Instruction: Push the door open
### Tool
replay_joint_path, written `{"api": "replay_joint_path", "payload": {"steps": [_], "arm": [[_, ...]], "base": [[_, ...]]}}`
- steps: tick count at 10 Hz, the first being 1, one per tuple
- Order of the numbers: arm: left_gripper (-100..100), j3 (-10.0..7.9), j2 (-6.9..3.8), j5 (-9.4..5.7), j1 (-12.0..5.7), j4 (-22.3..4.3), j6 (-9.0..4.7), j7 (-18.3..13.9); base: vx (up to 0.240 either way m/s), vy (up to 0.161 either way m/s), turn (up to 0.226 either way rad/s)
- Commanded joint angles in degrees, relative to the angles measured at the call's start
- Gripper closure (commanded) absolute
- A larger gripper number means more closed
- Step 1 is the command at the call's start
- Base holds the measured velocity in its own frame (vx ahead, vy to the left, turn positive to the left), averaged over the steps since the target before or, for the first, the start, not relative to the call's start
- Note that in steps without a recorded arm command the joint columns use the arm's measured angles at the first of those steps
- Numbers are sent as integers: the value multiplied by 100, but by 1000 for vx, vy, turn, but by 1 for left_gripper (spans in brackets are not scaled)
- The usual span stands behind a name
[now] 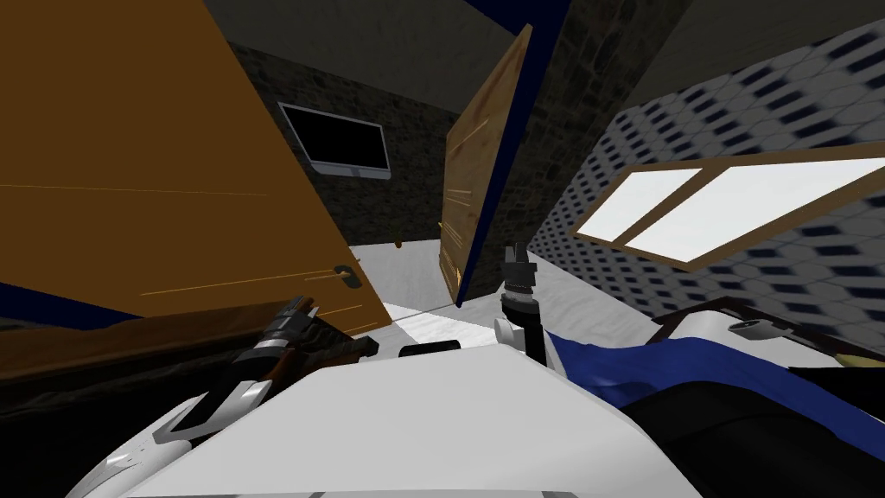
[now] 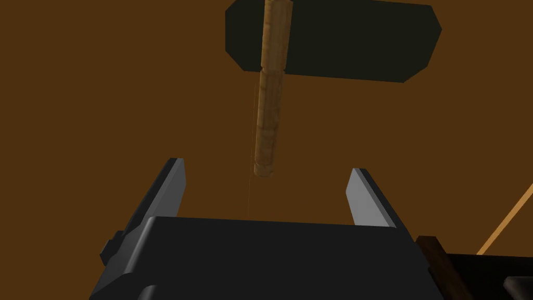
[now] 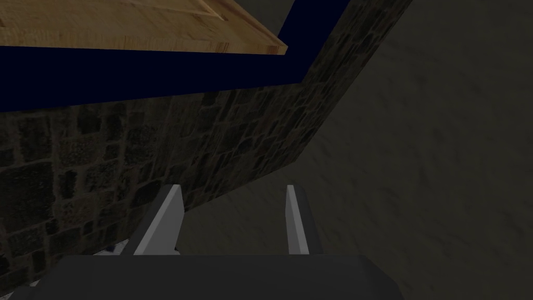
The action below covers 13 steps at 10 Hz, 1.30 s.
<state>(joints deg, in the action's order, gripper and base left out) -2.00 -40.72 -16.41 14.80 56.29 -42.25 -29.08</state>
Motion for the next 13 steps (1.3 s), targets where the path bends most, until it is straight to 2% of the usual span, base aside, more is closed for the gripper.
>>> {"api": "replay_joint_path", "payload": {"steps": [1,12,13], "arm": [[-100,0,0,0,0,0,0,0],[-100,426,-290,267,-317,-596,-573,-503],[-100,402,-275,252,-296,-559,-537,-472]], "base": [[28,40,-23],[190,2,87],[97,-5,19]]}}
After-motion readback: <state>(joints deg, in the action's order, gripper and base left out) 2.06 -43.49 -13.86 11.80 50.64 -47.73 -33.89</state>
